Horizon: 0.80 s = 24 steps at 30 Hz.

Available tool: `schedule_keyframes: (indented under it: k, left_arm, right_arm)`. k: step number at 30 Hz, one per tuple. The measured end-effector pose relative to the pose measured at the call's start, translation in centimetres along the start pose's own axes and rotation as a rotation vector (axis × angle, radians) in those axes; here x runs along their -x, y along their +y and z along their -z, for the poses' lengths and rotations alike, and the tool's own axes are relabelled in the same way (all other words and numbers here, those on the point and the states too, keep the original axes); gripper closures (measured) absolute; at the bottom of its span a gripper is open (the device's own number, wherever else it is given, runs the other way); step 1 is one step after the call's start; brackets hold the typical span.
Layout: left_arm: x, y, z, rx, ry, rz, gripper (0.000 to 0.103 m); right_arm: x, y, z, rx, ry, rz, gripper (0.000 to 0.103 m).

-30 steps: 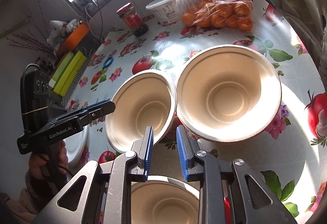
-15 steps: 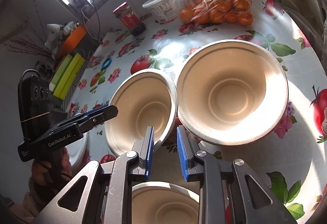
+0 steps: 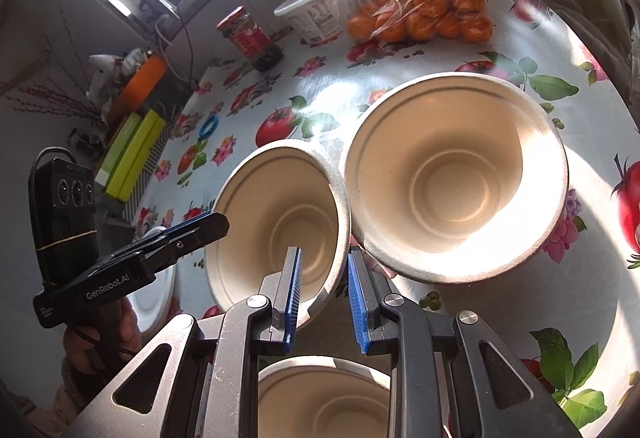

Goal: Organize plates and bowls
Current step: 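Lift the beige bowl with the left gripper and carry it over another bowl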

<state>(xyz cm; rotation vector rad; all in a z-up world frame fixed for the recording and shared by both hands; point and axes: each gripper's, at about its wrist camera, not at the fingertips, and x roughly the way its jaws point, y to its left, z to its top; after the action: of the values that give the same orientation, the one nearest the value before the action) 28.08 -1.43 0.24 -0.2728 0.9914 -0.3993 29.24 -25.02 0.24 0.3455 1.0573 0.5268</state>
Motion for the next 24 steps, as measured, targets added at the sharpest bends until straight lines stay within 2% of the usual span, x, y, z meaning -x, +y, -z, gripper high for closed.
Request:
schedule_keyframes:
  k: [8,24]
  left_arm:
    - [1.7,-0.4,0.1,-0.003,-0.027,0.003,0.07]
    - [4.8,-3.8,1.3,-0.048,-0.052,0.055,0.07]
  right_arm:
    - [0.9,0.7,0.1,-0.004,-0.025,-0.021,0.08]
    - [6.3,1.2,1.8,0.006,-0.111,-0.016,0.08]
